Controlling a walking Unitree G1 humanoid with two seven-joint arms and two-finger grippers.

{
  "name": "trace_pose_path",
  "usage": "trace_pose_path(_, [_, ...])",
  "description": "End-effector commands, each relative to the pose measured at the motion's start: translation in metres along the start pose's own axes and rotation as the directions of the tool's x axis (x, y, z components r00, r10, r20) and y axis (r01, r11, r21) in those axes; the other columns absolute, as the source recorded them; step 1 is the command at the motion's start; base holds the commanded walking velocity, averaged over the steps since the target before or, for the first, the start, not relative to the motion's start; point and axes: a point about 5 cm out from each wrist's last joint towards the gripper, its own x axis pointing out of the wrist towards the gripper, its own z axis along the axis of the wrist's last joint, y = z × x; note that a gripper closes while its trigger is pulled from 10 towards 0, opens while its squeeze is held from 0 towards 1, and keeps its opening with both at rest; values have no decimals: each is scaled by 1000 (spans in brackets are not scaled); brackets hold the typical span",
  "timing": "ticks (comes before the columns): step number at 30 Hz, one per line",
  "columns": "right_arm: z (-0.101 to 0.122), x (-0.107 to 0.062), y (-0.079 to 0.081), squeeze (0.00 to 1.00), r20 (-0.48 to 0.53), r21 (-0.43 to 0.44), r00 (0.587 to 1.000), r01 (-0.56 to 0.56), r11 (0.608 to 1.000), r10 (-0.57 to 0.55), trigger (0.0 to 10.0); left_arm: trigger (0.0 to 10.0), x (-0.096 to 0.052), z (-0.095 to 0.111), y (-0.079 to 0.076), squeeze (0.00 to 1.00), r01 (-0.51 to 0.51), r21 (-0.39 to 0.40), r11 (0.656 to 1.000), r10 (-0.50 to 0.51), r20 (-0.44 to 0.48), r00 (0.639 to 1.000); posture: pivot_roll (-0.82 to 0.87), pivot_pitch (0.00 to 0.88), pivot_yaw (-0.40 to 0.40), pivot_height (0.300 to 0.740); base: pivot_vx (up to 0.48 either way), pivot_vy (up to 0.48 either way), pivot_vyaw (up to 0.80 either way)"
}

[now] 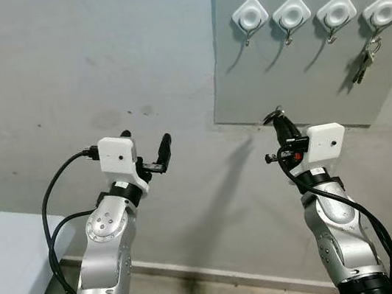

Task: Hang keys on a hook

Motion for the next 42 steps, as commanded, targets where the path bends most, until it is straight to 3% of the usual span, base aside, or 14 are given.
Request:
trace_pose_path(1, [7, 7, 3, 0, 16, 6, 999, -50, 999, 50, 10000, 10000, 6, 15, -8, 0, 57, 24, 998, -58, 49, 997, -32, 0, -9, 740, 0, 0, 0])
trace_pose_path(8, [24, 27, 9, 0, 54, 11, 986, -158, 987, 157, 10000, 10000, 14, 28, -25, 0, 160, 34, 987, -162, 84, 983, -26, 0, -14, 740, 0, 0, 0])
trace_pose_path(11, [32, 37, 14, 0, 75, 31, 979, -190, 981, 188, 10000, 10000, 14, 32, -32, 0, 215, 89, 973, -222, 78, 972, -26, 0, -14, 740, 0, 0, 0])
trace_pose_path(21, [56, 62, 24, 0, 154, 81, 963, -237, 968, 222, 10000, 10000, 15, 53, -31, 0, 241, 72, 968, -248, 116, 962, -26, 0, -14, 740, 0, 0, 0])
trace_pose_path(32, [66, 70, 22, 0, 202, 122, 956, -239, 963, 211, 10000, 10000, 12, 62, -25, 0, 227, 69, 971, -234, 121, 965, -16, 0, -11, 740, 0, 0, 0])
trace_pose_path(42, [71, 66, 19, 0, 251, 253, 951, -246, 936, 182, 10000, 10000, 12, 64, -27, 0, 240, 61, 969, -245, 117, 962, -24, 0, 1, 740, 0, 0, 0])
